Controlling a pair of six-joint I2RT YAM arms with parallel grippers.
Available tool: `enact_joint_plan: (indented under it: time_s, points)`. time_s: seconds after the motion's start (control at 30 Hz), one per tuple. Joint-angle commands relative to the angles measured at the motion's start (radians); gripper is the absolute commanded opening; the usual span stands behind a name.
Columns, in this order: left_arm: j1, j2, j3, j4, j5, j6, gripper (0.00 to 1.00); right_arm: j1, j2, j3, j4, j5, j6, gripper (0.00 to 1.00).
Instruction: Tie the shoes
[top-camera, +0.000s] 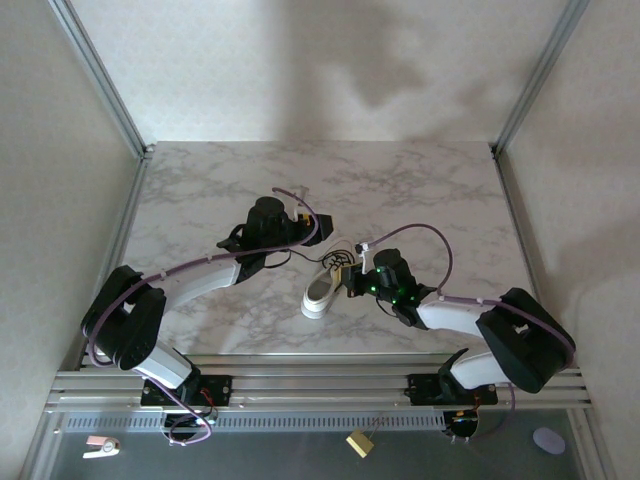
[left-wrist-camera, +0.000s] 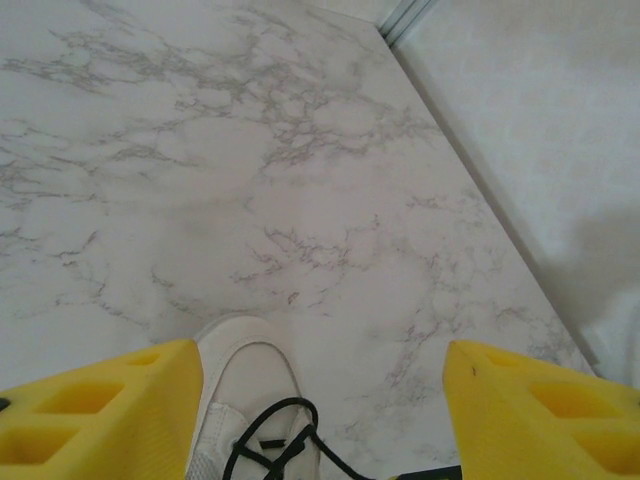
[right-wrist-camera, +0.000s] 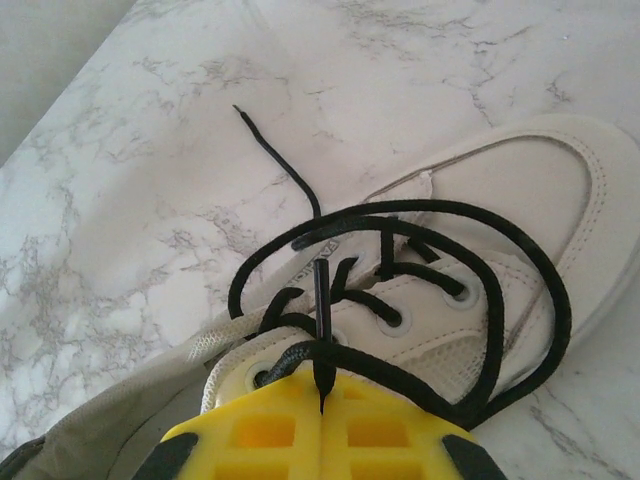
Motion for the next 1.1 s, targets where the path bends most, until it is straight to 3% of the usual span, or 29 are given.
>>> enact_joint_plan:
  time_s: [0.0,0.23,0.43,0.73,0.9,1.07]
  points:
    - [-0.006,-0.032,-0.014,0.041,0.022,-0.023,0.65,0.004,-0.003,-0.007,0.018,0.009,-0.035,0.0]
    - [0.0,-0.039,-0.02,0.033,0.006,-0.011,0.65,0.004,-0.136,-0.082,-0.151,0.022,-0.051,0.0]
    - [0.002,-0.031,-0.018,0.037,0.006,-0.012,0.65,0.003,-0.208,-0.143,-0.176,-0.018,-0.018,0.0]
    - [0.002,-0.026,-0.022,0.054,0.025,-0.016,0.63,0.005,-0.088,-0.13,-0.01,-0.093,-0.008,0.0]
    - [0.001,-0.029,-0.025,0.057,0.046,-0.009,0.59,0.004,-0.028,-0.14,0.168,-0.081,0.014,0.0]
    - [0.001,-0.022,-0.022,0.053,0.052,-0.004,0.54,0.004,-0.01,-0.135,0.2,-0.043,0.008,0.0]
